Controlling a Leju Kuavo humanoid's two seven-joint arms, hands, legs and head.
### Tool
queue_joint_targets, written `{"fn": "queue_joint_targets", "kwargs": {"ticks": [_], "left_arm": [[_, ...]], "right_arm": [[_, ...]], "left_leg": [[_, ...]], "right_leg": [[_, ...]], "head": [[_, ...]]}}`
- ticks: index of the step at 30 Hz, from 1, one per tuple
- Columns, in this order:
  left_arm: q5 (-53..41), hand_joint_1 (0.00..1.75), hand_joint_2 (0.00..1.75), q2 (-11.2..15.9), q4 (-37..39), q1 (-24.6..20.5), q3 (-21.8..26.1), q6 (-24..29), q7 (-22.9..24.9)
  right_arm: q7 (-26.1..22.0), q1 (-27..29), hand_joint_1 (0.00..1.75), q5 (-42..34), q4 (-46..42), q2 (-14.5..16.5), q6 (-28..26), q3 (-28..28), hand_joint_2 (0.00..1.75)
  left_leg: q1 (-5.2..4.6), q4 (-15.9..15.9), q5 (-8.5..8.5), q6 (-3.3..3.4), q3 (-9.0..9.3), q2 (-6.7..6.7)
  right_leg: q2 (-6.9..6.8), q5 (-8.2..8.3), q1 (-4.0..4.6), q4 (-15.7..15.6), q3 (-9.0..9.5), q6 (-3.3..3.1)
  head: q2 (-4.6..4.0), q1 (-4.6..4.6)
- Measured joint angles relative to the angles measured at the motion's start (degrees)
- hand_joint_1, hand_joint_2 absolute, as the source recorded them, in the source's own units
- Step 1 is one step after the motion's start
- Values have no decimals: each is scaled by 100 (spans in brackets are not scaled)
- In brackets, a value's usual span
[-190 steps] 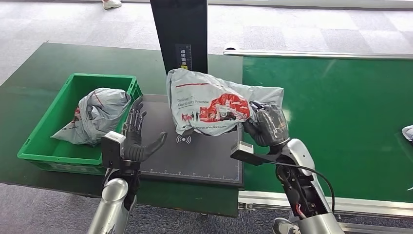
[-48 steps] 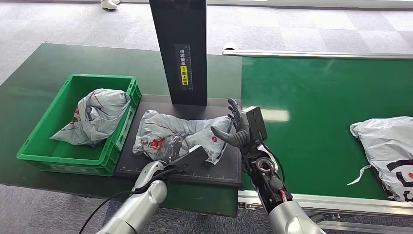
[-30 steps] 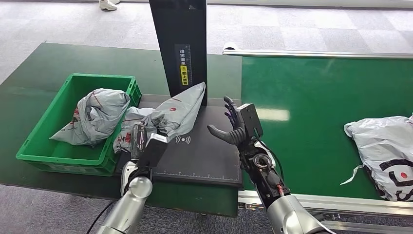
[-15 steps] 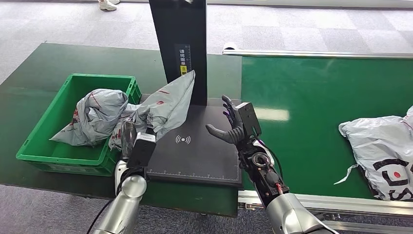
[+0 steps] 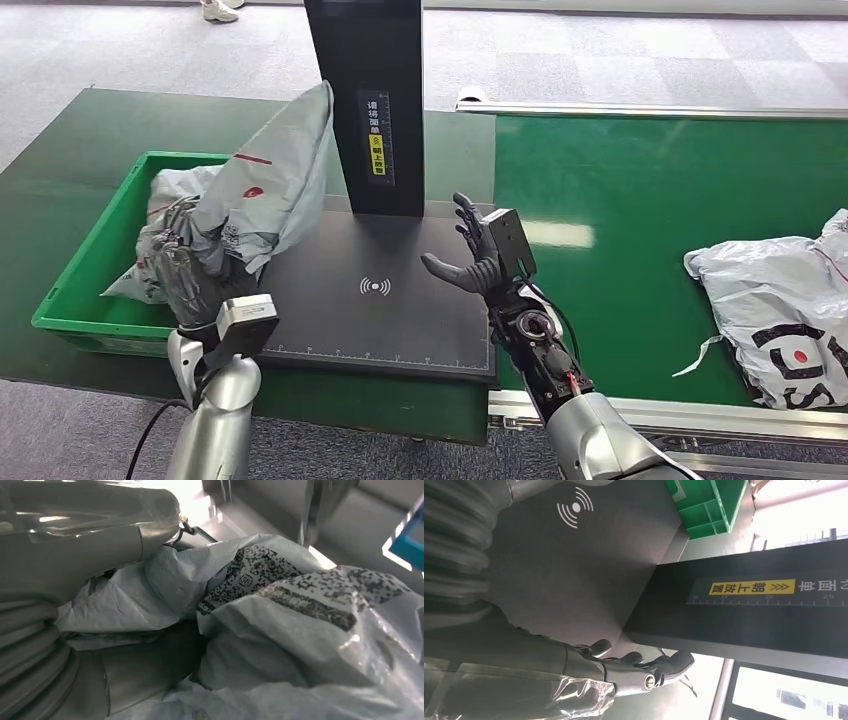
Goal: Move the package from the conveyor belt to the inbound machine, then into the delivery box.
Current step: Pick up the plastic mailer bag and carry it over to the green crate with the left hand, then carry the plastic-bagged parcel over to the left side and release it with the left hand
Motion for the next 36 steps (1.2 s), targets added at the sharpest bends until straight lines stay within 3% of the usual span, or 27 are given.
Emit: {"fn": "queue_joint_targets", "kwargs": {"ticks": [6,11,14,17,20,23,28,29,32,33,36], "left_arm": [[-695,175,175,-24,-602,-486,1502,21,9],[-1350,175,175,-109,-912,-775,1842,25,152],[-2134,175,175,-137,-858,-956,1854,20,1008],[-2996,175,175,54,-318,-1253,1740,-246,2764],[-3626,175,175,481,725,-1677,1496,-1208,4451],[-3871,175,175,838,1934,-2165,1273,-2136,4988],[-3900,175,175,1148,3362,-2776,1019,-2839,5105],[-3870,153,175,1189,3571,-2861,991,-2921,5115],[-3764,22,175,1285,4065,-3052,950,-2914,5146],[-3746,0,175,1308,4177,-3084,944,-2835,5163],[-3648,0,175,1338,4343,-3089,938,-2342,5209]], "right_arm": [[10,376,0,195,-212,-92,-69,59,175],[91,565,0,293,-415,-125,-69,70,175],[143,655,0,381,-521,-125,-78,68,175],[207,741,0,504,-634,-131,-77,68,175],[272,795,0,671,-711,-153,-15,68,175],[299,810,0,800,-723,-175,74,69,175],[300,822,0,868,-723,-206,118,68,175],[300,825,0,871,-725,-211,120,68,175],[300,855,0,879,-773,-239,121,65,175],[300,871,0,885,-798,-246,121,64,175],[300,920,0,898,-876,-268,119,59,175]], "left_leg": [[5,0,4,-4,4,0],[3,0,4,-3,3,-3],[0,1,4,-3,4,-4],[1,1,4,-3,6,-5],[6,1,11,-10,9,-2],[9,0,19,-16,8,6],[6,1,18,-16,8,18],[6,1,17,-16,8,18],[6,1,16,-16,8,16],[6,0,16,-16,8,16],[7,0,16,-16,8,16]], "right_leg": [[1,2,4,0,2,-4],[0,2,2,0,3,-4],[0,2,0,-1,2,-3],[-2,3,1,-2,3,-4],[0,11,5,-1,0,-14],[4,17,9,3,0,-22],[9,21,7,5,-2,-24],[9,20,7,4,-2,-24],[9,20,6,4,-1,-24],[9,20,7,4,-1,-24],[9,20,8,4,-1,-24]], "head": [[0,-1],[0,1],[0,1],[0,2],[0,-1],[0,1],[0,1],[0,1],[0,1],[0,-1],[0,1]]}}
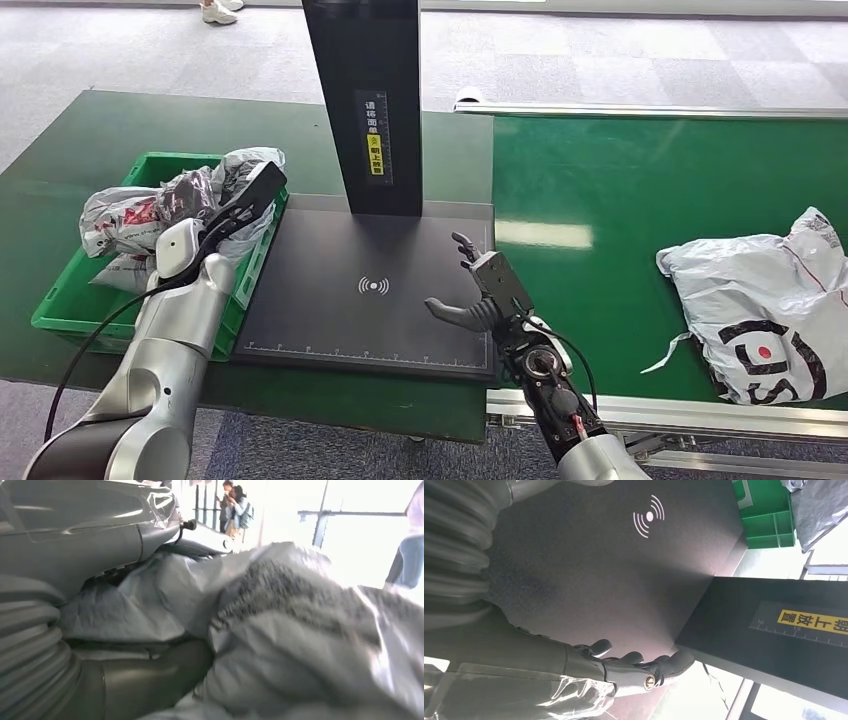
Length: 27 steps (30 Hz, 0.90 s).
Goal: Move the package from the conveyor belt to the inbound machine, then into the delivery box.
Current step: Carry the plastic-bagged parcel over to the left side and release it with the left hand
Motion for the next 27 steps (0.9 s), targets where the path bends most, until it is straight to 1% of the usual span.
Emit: {"fn": "queue_joint_targets", "kwargs": {"ticks": [3,8,13,15,17,18,19,21,23,24,25,27], "left_arm": [[383,0,175,0,25,35,30,583,-213],[1023,0,175,-4,-123,125,112,1375,-780],[1203,0,175,-8,-275,189,173,1674,-973],[1292,0,175,-11,-369,235,186,1883,-1076],[1437,0,175,-21,-565,319,216,2149,-1350],[1510,0,175,-44,-730,378,266,2244,-1615],[1590,0,175,-86,-938,440,355,2318,-2004],[1835,0,175,-261,-1419,535,670,2366,-3062],[2309,0,175,-517,-1886,582,1105,2374,-4211],[2575,0,175,-639,-2111,612,1306,2376,-4645],[2829,0,175,-754,-2343,664,1463,2377,-4929],[3177,0,175,-936,-2792,814,1623,2377,-5135]], "right_arm": [[0,45,0,6,-78,-15,-3,-2,175],[-4,62,0,17,-131,-22,-6,-2,175],[-14,65,0,16,-159,-22,-14,-2,175],[-27,65,0,11,-162,-22,-19,-1,175],[-51,64,0,-9,-162,-22,-30,2,175],[-67,64,0,-23,-162,-22,-41,4,175],[-85,64,0,-40,-162,-23,-56,7,175],[-131,64,0,-78,-162,-26,-81,13,175],[-174,62,0,-120,-162,-28,-93,18,175],[-188,62,0,-135,-163,-29,-96,22,175],[-196,61,0,-146,-163,-29,-98,28,175],[-199,61,0,-159,-163,-29,-99,39,175]], "left_leg": [[0,0,1,0,0,-1],[0,0,1,-1,-1,-1],[0,0,1,0,-3,-2],[0,0,1,0,-4,-1],[0,0,1,0,-4,-1],[0,0,1,0,-4,-1],[0,0,1,0,-4,-1],[0,0,0,0,-6,-1],[0,0,0,0,-7,-1],[0,0,-1,0,-8,-1],[-1,0,-1,1,-8,-1],[-1,0,-1,1,-8,0]], "right_leg": [[0,0,0,0,0,0],[0,0,0,1,0,0],[-1,0,0,1,-1,0],[-1,0,0,1,-1,0],[0,0,0,1,-1,0],[0,0,0,1,-2,0],[0,0,1,1,-3,0],[0,-1,1,1,-4,0],[-1,-1,0,1,-4,0],[-1,-1,0,0,-4,0],[0,-1,-1,0,-4,0],[-1,-1,-1,0,-4,0]], "head": [[0,0],[0,1],[0,1],[0,0],[0,0],[0,1],[0,0],[0,0],[0,1],[0,1],[0,1],[0,0]]}}
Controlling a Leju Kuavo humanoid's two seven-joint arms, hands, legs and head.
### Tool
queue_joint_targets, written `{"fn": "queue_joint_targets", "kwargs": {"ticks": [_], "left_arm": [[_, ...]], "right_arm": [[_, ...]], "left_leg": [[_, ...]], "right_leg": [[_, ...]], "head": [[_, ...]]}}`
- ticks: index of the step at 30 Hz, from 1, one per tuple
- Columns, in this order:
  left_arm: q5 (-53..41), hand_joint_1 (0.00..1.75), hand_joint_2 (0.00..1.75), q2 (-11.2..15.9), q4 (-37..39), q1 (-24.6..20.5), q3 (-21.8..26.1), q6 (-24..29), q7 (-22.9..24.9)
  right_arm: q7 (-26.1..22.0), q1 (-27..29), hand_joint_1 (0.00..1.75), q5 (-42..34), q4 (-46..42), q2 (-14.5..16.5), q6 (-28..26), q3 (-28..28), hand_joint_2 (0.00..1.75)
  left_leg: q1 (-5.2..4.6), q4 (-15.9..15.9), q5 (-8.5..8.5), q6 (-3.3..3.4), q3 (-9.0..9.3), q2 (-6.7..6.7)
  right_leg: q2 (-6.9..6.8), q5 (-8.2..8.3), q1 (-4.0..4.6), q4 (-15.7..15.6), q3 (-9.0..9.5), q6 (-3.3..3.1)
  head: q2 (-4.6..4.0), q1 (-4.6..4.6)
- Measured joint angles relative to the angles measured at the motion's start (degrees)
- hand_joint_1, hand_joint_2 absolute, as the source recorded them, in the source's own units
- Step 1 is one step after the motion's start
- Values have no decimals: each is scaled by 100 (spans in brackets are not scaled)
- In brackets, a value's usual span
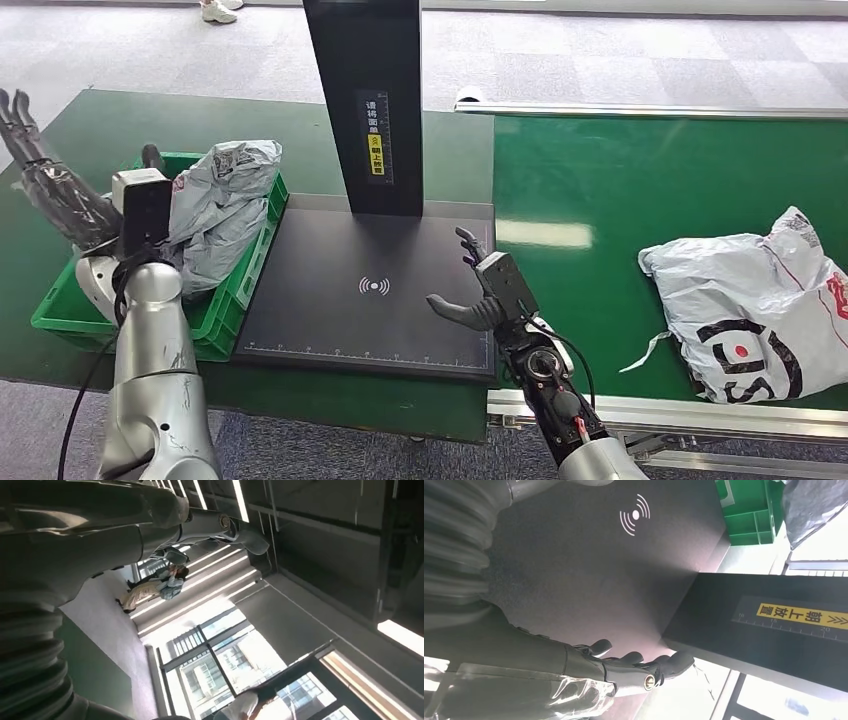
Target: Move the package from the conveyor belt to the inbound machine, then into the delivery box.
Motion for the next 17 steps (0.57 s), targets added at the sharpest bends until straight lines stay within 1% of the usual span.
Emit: {"fn": "queue_joint_targets", "kwargs": {"ticks": [4,6,8,10,11,14,16,17], "left_arm": [[493,0,175,-252,-719,317,53,-1,-50],[1015,0,175,-290,-977,528,-123,-52,68],[1898,0,175,-261,-1272,818,-563,-307,422],[2684,0,175,-201,-1548,1130,-1127,-781,798],[2997,0,175,-176,-1664,1285,-1406,-1049,934],[3629,0,175,-124,-1859,1694,-2066,-1613,1114],[3939,0,175,-73,-1887,1883,-2384,-1970,1228],[4015,0,175,-60,-1888,1923,-2457,-2073,1266]], "right_arm": [[0,-1,0,-26,1,0,0,13,175],[-14,-1,0,-61,1,0,-10,14,175],[-61,1,0,-125,-8,-5,-63,7,175],[-147,3,0,-214,-52,-11,-212,-29,175],[-212,5,0,-255,-99,-5,-376,-69,175],[-410,14,0,-293,-299,38,-1054,-250,175],[-544,29,0,-315,-445,65,-1432,-373,175],[-582,34,0,-324,-483,72,-1520,-404,175]], "left_leg": [[0,0,0,0,1,-2],[1,0,0,0,2,-2],[1,0,0,0,3,-2],[0,0,0,0,1,-6],[0,0,0,0,-1,-8],[-4,0,-2,3,-2,-6],[-5,0,-4,5,-2,-5],[-5,0,-4,5,-2,-5]], "right_leg": [[-1,0,0,0,0,0],[-1,0,1,0,0,0],[-1,-1,1,0,1,0],[-3,-2,0,0,2,1],[-4,-2,-1,-1,2,2],[-3,-2,-4,-1,1,3],[-2,-2,-5,-2,0,3],[-2,-2,-5,-2,-1,3]], "head": [[0,0],[0,-1],[0,-1],[0,1],[0,1],[0,1],[0,1],[0,0]]}}
